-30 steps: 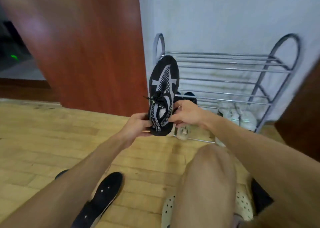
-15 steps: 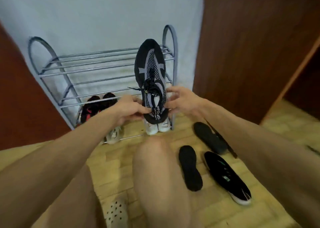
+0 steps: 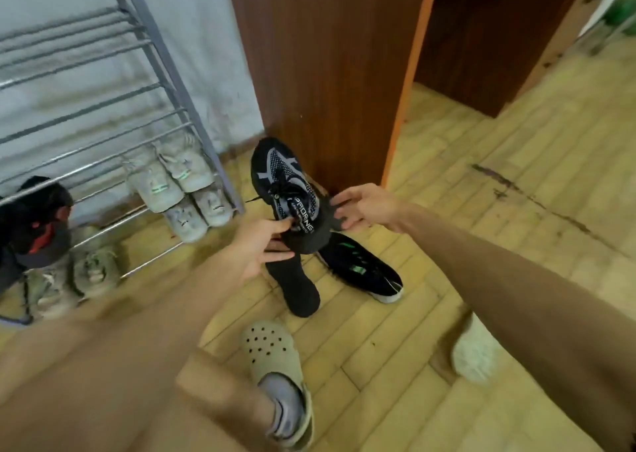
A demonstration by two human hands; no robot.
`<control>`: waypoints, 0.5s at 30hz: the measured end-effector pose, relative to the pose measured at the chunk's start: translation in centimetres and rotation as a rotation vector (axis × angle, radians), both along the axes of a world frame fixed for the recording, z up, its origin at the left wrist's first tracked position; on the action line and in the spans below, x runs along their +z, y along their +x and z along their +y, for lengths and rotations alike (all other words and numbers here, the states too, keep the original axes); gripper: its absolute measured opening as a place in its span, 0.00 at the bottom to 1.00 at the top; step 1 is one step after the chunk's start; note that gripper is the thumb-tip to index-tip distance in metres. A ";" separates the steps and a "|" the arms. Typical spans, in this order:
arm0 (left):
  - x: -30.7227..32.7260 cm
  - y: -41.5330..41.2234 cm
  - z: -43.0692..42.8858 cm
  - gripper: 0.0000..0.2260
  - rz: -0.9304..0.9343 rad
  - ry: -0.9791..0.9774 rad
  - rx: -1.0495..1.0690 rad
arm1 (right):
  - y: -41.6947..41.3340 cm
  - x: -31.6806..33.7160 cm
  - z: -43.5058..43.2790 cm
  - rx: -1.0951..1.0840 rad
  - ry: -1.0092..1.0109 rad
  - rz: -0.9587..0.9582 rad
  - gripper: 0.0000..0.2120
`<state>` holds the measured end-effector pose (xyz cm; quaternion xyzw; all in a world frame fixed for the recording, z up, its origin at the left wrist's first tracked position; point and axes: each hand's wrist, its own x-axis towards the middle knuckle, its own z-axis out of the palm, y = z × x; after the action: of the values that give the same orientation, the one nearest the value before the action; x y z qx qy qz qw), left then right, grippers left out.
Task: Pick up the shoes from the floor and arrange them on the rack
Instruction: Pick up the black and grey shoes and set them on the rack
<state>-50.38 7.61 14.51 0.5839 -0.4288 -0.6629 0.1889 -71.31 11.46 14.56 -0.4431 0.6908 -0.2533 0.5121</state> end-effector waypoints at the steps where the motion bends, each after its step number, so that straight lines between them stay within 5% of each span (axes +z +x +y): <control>1: -1.2 -0.1 0.2 0.11 -0.031 0.022 -0.007 | -0.8 -1.9 0.7 -0.020 0.071 0.017 0.16; 9: -5.4 2.7 -0.1 0.08 -0.142 0.162 -0.118 | -0.6 -15.4 2.3 -0.219 0.386 0.059 0.15; 15: -6.9 5.5 -1.8 0.05 -0.255 0.085 -0.083 | 7.7 -21.8 0.0 -0.222 0.457 -0.059 0.31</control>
<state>-44.92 5.82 7.58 0.6525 -0.4446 -0.6083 0.0802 -63.58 11.48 -7.20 -0.2297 0.7595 -0.1582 0.5877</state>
